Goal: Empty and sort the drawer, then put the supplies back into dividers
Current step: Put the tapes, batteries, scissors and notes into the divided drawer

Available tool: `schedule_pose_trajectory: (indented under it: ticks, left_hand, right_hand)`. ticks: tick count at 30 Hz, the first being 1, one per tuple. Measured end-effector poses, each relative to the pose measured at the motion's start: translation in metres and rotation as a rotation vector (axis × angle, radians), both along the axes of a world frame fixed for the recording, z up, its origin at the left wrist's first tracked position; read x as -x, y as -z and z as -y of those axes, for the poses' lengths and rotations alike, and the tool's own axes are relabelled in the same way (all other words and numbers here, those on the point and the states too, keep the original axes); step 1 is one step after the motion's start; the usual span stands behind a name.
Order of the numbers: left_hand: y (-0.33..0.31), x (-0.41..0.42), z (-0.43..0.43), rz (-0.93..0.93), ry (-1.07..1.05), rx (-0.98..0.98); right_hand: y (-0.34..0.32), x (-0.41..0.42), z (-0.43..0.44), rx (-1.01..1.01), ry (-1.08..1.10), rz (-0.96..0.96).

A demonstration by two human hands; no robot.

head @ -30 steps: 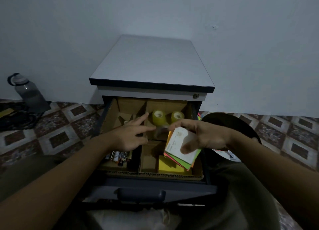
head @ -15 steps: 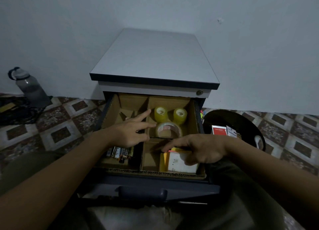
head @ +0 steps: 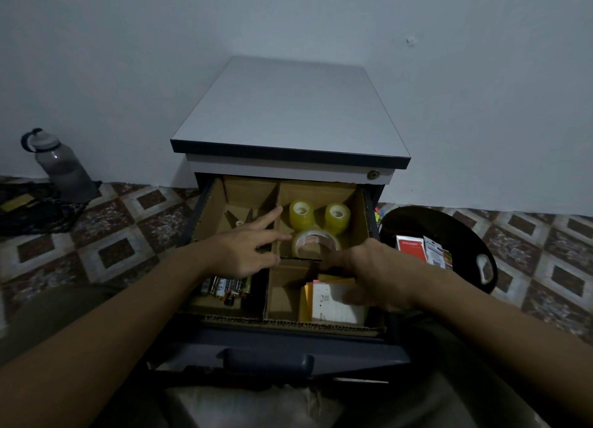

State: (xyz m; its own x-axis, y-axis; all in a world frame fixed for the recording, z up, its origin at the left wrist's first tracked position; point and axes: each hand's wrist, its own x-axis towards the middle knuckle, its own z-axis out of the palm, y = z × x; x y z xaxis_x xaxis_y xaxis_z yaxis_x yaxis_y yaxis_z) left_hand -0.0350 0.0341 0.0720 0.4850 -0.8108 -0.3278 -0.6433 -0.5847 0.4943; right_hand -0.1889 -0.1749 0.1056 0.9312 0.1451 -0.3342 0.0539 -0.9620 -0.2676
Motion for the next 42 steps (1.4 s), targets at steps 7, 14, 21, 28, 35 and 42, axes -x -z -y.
schedule_pose_trajectory:
  ticks: [7, 14, 21, 28, 35, 42]
  left_hand:
    - [-0.004, 0.005, 0.002, 0.023, -0.001, -0.014]
    - [-0.003, 0.012, 0.003, 0.117, -0.055, 0.052]
    - [-0.01, 0.025, 0.003, 0.293, -0.049, 0.231]
    - [-0.009, 0.018, 0.008, 0.214, -0.065, 0.188]
    - [-0.008, 0.026, 0.008, 0.306, -0.061, 0.286]
    - [-0.025, 0.044, 0.008, 0.187, -0.041, 0.189]
  right_hand:
    - [-0.001, -0.001, 0.008, 0.087, -0.016, -0.035]
    - [-0.001, -0.005, -0.002, 0.241, -0.046, -0.1]
    - [-0.001, -0.004, 0.0, 0.203, 0.005, -0.071]
    - [-0.002, -0.002, -0.004, 0.216, -0.011, -0.267]
    - [-0.002, -0.003, 0.002, 0.164, -0.039, -0.282]
    - [-0.006, 0.004, 0.03, -0.331, 0.218, -0.164]
